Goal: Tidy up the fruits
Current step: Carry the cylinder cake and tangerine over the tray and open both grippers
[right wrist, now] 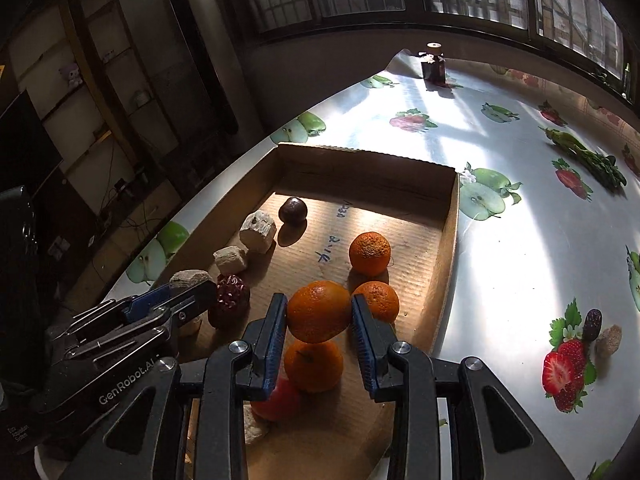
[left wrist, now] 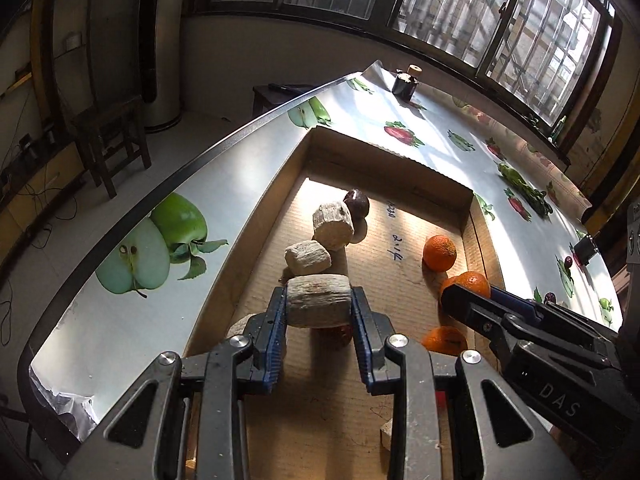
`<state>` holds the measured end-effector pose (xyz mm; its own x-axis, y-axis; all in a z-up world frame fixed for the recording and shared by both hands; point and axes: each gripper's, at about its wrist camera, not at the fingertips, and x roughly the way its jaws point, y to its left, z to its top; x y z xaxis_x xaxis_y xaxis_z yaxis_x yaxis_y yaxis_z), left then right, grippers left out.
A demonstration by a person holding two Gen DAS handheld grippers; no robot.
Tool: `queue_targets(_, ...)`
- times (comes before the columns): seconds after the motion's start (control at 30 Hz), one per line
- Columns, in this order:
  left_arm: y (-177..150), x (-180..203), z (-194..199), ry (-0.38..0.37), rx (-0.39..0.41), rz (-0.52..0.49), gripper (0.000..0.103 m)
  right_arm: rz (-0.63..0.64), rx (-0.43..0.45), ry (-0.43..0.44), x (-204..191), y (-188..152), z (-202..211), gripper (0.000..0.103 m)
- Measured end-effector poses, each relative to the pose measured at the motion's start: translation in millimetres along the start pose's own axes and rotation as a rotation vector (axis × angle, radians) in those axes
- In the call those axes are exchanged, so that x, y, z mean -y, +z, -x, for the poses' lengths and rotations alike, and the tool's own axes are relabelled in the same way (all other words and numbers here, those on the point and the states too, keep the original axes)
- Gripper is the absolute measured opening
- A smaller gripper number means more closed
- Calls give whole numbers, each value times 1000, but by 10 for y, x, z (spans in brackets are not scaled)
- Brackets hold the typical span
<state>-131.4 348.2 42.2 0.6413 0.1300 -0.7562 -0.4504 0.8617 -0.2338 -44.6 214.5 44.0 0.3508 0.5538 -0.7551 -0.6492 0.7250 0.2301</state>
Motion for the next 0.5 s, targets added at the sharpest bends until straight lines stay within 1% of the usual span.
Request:
queue_targets(0.1,7,-32,-7,-16,-1,12,30,-14,-28,10,41,33,-128,35)
queue_targets(0.27,12,-57,-1,-44,1,37,35,-17,-29,25,17,69,-178,35)
queue_targets(0.37,19,-55,20,-51,5,41,42,-18,-31,25,4,87,-194,35)
queue_targets(0.43,22,-60,51,-57,11,45,50,-17,-31,26,1,93,-194,36)
queue_targets(0.5,32,-59,85,-54,18,47,55,-19,-23,23,14,103,-182,38)
